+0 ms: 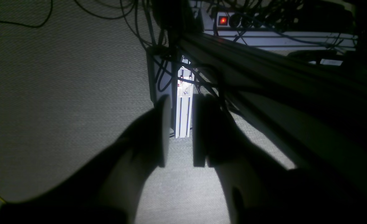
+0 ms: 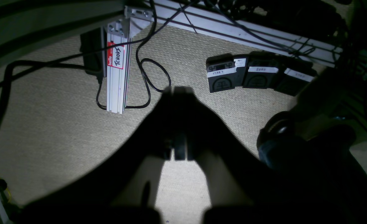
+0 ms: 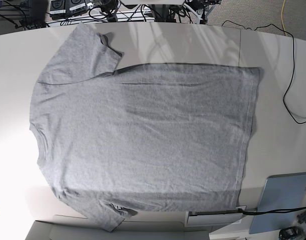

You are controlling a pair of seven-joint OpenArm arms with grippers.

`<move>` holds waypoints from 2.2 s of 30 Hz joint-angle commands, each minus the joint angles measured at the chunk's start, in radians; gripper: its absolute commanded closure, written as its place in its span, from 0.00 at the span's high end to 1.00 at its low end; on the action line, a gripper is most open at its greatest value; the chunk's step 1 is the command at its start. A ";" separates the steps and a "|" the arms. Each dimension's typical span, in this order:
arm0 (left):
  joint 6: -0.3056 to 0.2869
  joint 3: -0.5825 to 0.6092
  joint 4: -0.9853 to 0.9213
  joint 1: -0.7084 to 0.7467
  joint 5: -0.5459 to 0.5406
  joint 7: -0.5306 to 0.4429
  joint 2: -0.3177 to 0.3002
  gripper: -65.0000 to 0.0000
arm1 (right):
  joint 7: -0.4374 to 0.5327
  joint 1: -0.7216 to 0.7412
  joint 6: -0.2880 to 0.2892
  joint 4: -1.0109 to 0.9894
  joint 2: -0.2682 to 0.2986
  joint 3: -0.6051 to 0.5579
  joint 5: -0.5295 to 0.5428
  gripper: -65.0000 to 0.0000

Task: Fold the T-shirt properly

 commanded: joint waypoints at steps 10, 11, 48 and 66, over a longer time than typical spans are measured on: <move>-0.007 -0.001 0.004 0.006 -0.003 -0.009 -0.002 0.22 | 0.004 -0.005 -0.005 0.004 0.006 0.002 0.002 0.00; -0.007 -0.001 0.004 0.006 -0.003 -0.009 -0.002 0.22 | 0.004 -0.005 -0.005 0.004 0.006 0.002 0.002 0.00; -0.124 -0.001 0.854 0.540 -0.159 0.266 -0.126 0.22 | -0.235 -0.536 -0.066 0.774 0.211 0.003 0.071 0.00; -0.026 -0.001 1.647 0.951 0.136 0.328 -0.455 0.22 | -0.414 -1.176 -0.083 1.891 0.377 0.408 -0.157 0.00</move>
